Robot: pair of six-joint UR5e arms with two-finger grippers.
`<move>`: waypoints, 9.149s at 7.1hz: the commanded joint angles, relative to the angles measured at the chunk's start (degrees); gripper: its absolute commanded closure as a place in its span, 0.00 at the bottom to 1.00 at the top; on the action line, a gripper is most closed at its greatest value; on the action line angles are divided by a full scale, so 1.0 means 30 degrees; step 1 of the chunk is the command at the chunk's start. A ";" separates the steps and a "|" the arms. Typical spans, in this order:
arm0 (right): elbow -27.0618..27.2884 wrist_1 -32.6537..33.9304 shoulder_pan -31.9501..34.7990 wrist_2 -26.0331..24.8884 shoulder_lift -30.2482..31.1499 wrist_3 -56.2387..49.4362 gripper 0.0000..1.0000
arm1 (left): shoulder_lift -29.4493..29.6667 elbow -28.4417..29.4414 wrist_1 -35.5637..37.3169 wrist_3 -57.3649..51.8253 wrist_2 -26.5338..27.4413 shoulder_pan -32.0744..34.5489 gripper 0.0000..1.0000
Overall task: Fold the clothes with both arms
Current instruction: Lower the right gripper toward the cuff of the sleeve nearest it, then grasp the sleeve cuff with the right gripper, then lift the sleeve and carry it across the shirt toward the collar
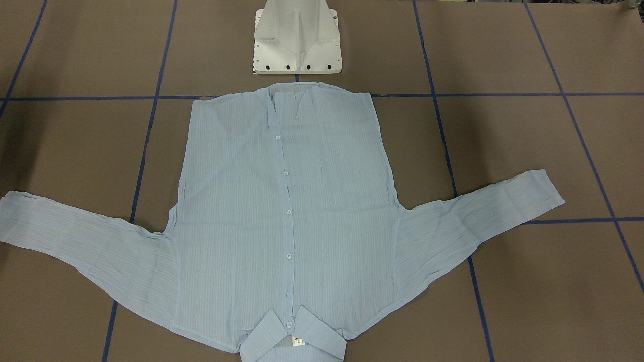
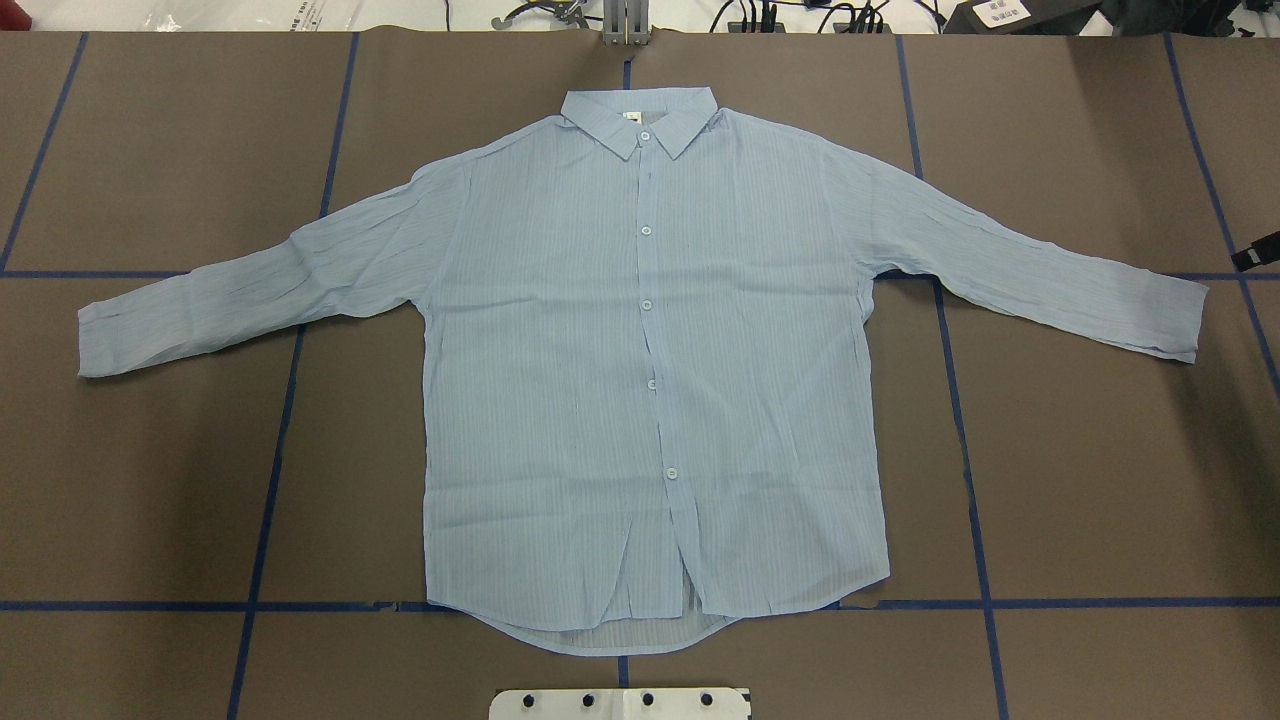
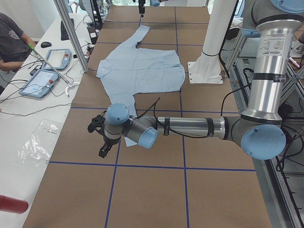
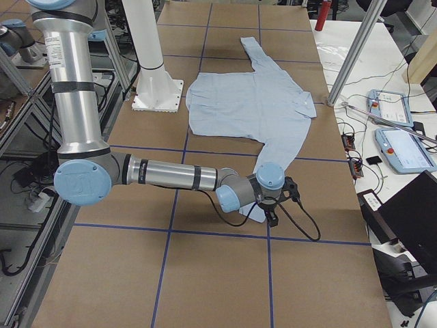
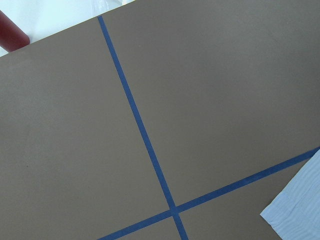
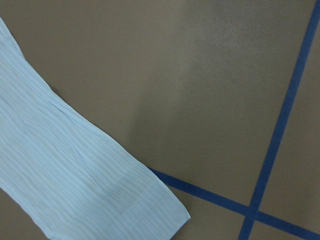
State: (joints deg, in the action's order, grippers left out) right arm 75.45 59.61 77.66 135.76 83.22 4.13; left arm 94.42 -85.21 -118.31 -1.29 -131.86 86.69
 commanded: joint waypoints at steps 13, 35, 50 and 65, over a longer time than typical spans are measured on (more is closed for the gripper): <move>-0.4143 -0.1620 -0.1923 -0.0548 -0.1462 -0.0438 0.26 | 0.0049 -0.0219 -0.0025 0.0020 -0.0081 -0.0009 0.00; 0.9910 -0.1591 -0.2906 -0.4514 0.0620 1.3792 1.00 | 0.0196 0.0482 -0.0112 -0.0068 -0.0081 0.0020 0.00; 0.2345 0.2592 -1.4518 -1.7218 -1.4555 2.2355 1.00 | 0.0254 0.1861 -0.2046 -0.0097 0.0036 0.0020 0.00; -1.0739 -0.3759 -1.4492 -1.5846 -2.1091 2.0714 0.00 | 0.0341 0.2094 -0.2339 0.0396 0.0036 -0.0009 0.00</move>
State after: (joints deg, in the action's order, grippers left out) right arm 43.02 48.67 34.05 86.94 20.03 66.12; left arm 95.25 -79.21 -125.31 -1.17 -131.75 86.73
